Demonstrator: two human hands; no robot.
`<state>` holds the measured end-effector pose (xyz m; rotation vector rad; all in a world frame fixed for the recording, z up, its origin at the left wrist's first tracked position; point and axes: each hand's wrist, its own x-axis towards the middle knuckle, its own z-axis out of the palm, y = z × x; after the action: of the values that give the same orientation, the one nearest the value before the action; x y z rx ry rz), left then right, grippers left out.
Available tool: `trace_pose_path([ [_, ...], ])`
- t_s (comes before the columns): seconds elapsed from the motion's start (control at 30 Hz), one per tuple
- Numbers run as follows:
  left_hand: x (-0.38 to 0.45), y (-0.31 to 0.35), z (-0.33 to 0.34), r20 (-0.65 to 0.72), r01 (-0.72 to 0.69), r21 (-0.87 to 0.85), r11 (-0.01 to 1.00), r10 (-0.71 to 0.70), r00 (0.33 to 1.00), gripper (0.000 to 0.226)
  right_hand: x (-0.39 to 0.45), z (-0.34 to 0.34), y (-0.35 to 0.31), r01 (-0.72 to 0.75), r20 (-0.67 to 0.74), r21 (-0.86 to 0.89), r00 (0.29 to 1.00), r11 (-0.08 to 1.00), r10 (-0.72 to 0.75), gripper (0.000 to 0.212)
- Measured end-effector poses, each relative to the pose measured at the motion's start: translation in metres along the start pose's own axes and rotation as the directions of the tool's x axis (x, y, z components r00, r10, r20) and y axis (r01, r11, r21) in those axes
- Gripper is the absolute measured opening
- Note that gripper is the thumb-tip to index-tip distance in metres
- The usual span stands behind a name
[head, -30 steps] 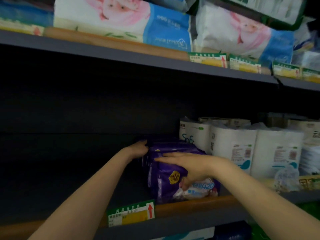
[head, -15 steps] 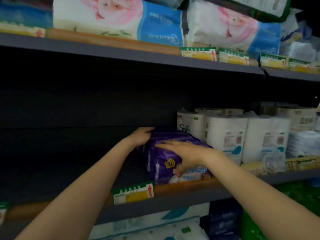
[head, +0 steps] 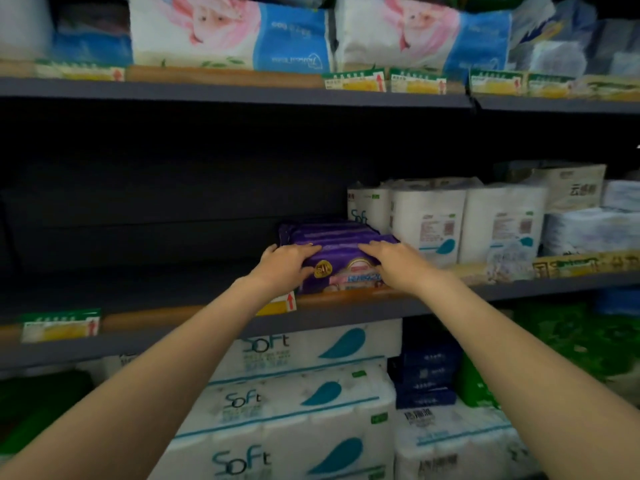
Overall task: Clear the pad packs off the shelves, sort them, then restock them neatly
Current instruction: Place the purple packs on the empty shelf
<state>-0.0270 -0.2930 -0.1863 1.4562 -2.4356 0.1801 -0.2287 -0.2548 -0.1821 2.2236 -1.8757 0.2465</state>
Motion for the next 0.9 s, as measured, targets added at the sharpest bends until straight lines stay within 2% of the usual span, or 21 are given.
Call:
trace_pose_path([
  [0.23, -0.003, 0.001, -0.002, 0.034, 0.042, 0.017, 0.999, -0.043, 0.998, 0.054, 0.012, 0.001, 0.0, -0.03, -0.042, 0.062, 0.999, 0.998, 0.033, 0.05],
  [0.4, -0.003, -0.009, -0.004, 0.016, 0.053, -0.021, 0.998, -0.053, 0.998, 0.049, 0.021, -0.001, -0.011, -0.101, -0.121, -0.016, 0.988, 0.995, 0.098, 0.035],
  [0.53, -0.002, -0.014, -0.004, 0.008, 0.011, -0.073, 0.997, -0.011, 1.0, 0.047, 0.028, -0.011, -0.024, -0.132, -0.117, -0.101, 0.986, 0.986, 0.12, 0.021],
  [0.57, -0.004, -0.018, -0.004, -0.019, 0.001, -0.09, 0.996, -0.003, 1.0, 0.046, 0.028, -0.015, -0.026, -0.111, -0.094, -0.084, 0.99, 0.99, 0.103, 0.025],
  [0.63, -0.01, -0.031, -0.006, -0.084, 0.006, -0.122, 0.992, -0.016, 0.996, 0.046, 0.03, -0.027, -0.03, -0.029, -0.032, 0.067, 0.999, 0.997, 0.031, 0.041],
  [0.7, -0.017, -0.05, -0.009, -0.109, 0.037, -0.102, 0.994, -0.048, 0.993, 0.046, 0.035, -0.039, -0.034, 0.065, -0.004, 0.197, 0.998, 0.978, -0.066, 0.048],
  [0.8, -0.021, -0.082, -0.018, -0.092, 0.091, -0.017, 0.996, -0.092, 0.991, 0.048, 0.057, -0.044, -0.039, 0.126, -0.01, 0.189, 0.992, 0.974, -0.126, 0.047],
  [0.9, -0.015, -0.105, -0.024, -0.075, 0.138, 0.009, 0.99, -0.137, 0.988, 0.049, 0.083, -0.04, -0.044, 0.095, 0.057, 0.231, 0.992, 0.968, -0.111, 0.048],
])
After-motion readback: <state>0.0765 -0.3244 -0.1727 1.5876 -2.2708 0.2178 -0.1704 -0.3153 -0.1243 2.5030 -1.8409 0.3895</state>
